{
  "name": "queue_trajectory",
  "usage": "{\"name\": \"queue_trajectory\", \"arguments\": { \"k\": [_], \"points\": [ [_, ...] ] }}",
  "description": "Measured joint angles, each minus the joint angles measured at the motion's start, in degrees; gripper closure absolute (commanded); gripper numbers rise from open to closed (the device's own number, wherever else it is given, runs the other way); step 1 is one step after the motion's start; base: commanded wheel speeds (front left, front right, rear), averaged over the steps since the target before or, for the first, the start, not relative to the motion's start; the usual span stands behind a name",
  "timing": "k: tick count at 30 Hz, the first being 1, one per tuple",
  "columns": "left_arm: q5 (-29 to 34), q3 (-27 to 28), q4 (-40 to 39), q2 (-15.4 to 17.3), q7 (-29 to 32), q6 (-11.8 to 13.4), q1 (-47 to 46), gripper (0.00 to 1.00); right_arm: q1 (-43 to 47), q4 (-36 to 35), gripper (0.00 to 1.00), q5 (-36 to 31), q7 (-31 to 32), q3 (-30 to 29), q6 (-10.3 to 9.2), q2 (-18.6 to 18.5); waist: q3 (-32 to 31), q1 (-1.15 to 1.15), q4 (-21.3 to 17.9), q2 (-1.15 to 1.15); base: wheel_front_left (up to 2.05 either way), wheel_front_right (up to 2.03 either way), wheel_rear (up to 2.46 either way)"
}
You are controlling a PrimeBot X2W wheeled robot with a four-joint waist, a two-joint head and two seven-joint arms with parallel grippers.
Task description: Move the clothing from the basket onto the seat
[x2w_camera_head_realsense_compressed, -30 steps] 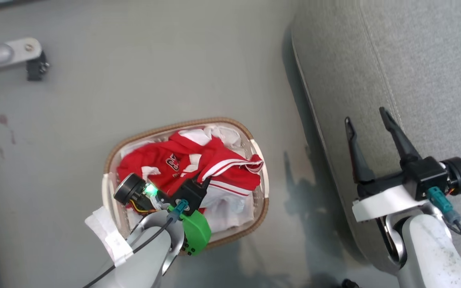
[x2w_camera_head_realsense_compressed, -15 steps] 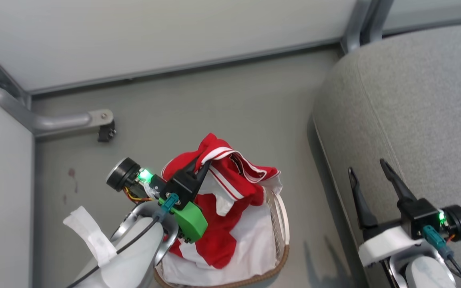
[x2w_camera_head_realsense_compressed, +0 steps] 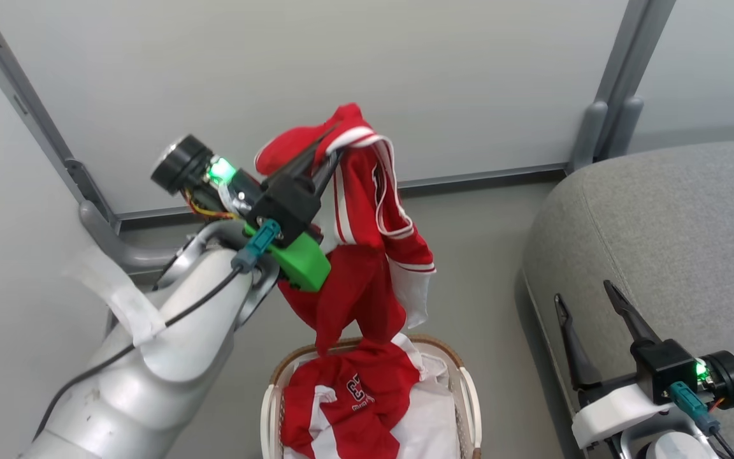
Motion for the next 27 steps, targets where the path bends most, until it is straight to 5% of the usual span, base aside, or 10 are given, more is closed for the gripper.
{"name": "queue_trajectory", "arguments": {
  "k": [18, 27],
  "points": [
    [-0.34, -3.28, 3.08, -5.25, 0.0, -0.01, -9.01, 1.0, -7.83, 5.53, 0.0, 1.45, 0.0, 15.51, 0.0, 0.02, -2.59, 0.0, 2.19, 0.0, 0.0, 0.0, 0.0],
    [-3.03, -7.73, 2.4, -7.7, 0.0, -0.03, -10.56, 1.0, -15.17, 12.23, 0.0, 0.29, 0.0, 15.71, 0.0, 0.0, -2.68, 0.0, 4.77, 0.0, 0.0, 0.0, 0.0]
  ]
}}
